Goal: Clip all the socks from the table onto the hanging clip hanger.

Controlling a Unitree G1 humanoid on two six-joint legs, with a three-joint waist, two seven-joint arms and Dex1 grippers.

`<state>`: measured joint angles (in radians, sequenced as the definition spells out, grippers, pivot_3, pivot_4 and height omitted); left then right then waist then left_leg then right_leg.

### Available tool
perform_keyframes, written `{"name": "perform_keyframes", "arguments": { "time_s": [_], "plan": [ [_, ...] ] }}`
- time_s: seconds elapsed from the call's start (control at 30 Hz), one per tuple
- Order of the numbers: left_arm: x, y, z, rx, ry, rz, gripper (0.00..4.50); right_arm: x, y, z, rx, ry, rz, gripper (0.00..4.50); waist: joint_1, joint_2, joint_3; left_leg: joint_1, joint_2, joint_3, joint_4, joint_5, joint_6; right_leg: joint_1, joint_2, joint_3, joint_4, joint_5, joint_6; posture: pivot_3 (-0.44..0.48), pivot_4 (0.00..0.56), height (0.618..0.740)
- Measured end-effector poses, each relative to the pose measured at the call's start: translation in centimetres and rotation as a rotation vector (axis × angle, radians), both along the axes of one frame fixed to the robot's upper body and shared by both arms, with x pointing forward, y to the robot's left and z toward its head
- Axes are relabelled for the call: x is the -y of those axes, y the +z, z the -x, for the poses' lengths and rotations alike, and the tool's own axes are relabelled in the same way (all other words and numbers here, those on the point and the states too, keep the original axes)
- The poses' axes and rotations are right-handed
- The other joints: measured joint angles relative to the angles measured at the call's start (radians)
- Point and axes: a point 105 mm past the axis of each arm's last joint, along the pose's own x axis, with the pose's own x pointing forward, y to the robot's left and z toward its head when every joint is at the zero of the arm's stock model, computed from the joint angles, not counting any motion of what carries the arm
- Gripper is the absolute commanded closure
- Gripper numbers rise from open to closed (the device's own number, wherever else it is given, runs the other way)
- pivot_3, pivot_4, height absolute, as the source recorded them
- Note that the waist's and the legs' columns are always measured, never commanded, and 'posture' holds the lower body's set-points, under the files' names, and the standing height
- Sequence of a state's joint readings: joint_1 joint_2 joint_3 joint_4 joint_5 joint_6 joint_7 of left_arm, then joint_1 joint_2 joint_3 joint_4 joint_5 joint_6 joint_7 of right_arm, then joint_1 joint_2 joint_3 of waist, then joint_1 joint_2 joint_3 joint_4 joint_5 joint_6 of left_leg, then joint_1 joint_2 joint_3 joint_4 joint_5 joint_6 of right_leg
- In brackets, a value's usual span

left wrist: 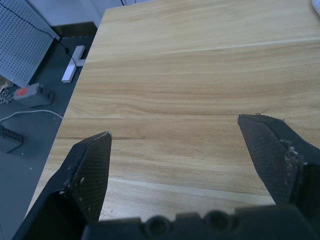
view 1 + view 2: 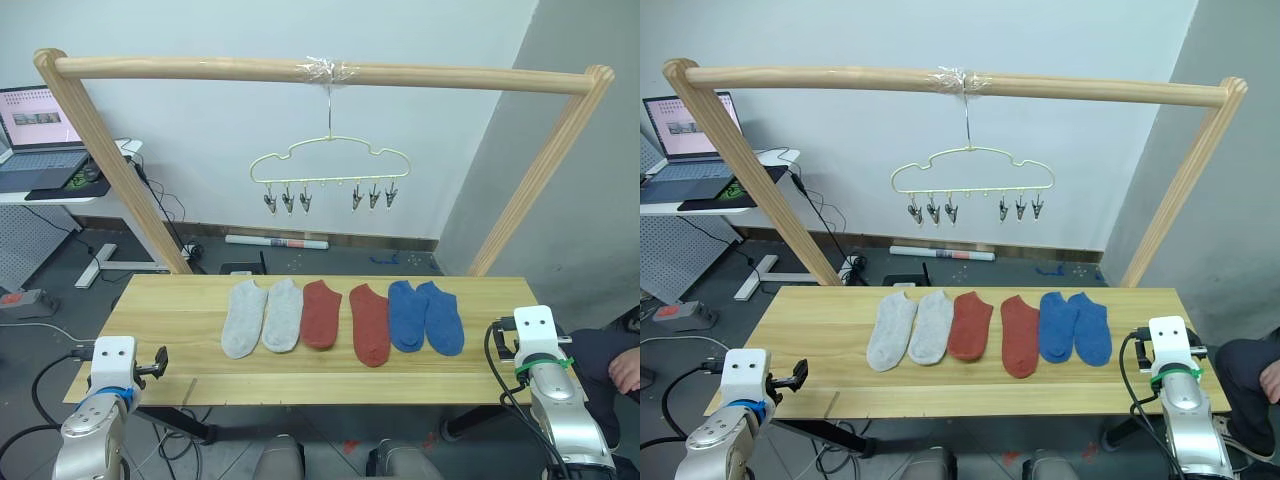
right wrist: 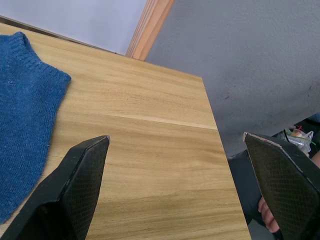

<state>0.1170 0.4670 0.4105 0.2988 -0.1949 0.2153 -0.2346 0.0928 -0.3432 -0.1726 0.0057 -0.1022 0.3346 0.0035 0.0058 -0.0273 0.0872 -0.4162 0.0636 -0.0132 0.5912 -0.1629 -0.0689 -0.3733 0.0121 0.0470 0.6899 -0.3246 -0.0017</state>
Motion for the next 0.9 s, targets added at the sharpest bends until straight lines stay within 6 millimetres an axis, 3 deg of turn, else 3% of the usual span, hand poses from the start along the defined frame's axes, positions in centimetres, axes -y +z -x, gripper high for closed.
{"name": "perform_keyframes", "arguments": {
  "time_s": [0.23, 0.37, 0.57, 0.9],
  "plan": [
    [0.2, 1.4, -0.1, 0.053, -0.02, 0.003, 0.03, -0.4, 0.4, -0.2, 0.008, 0.019, -0.005, 0.0, 0.0, 0.0, 0.0, 0.0, 0.0, 0.0, 0.0, 0.0, 0.0, 0.0, 0.0, 0.0, 0.0, 0.0, 0.0, 0.126, 0.07, 0.74],
    [1.3, 4.5, -1.4, 0.157, -0.069, 0.015, 0.03, -1.3, 0.9, -0.8, 0.022, 0.072, -0.047, 0.0, 0.0, -0.001, 0.003, 0.0, 0.0, 0.0, 0.0, 0.0, 0.0, 0.0, 0.0, 0.0, 0.0, -0.001, -0.002, 0.119, 0.083, 0.74],
    [5.0, 10.1, -3.4, 0.325, -0.182, 0.073, 0.03, -3.8, 3.4, -3.0, 0.105, 0.221, -0.163, 0.0, 0.001, -0.001, 0.019, 0.0, 0.0, 0.0, 0.0, 0.0, 0.0, 0.001, 0.0, 0.001, 0.0, 0.0, 0.0, 0.118, 0.121, 0.74],
    [12.0, 15.7, -7.5, 0.479, -0.386, 0.098, 0.03, -11.0, 8.2, -5.3, 0.194, 0.689, -0.238, 0.0, -0.002, 0.0, 0.073, -0.001, 0.0, -0.001, 0.0, 0.0, 0.0, 0.001, 0.004, 0.0, 0.0, 0.004, 0.006, 0.072, 0.186, 0.74]
  ]
}}
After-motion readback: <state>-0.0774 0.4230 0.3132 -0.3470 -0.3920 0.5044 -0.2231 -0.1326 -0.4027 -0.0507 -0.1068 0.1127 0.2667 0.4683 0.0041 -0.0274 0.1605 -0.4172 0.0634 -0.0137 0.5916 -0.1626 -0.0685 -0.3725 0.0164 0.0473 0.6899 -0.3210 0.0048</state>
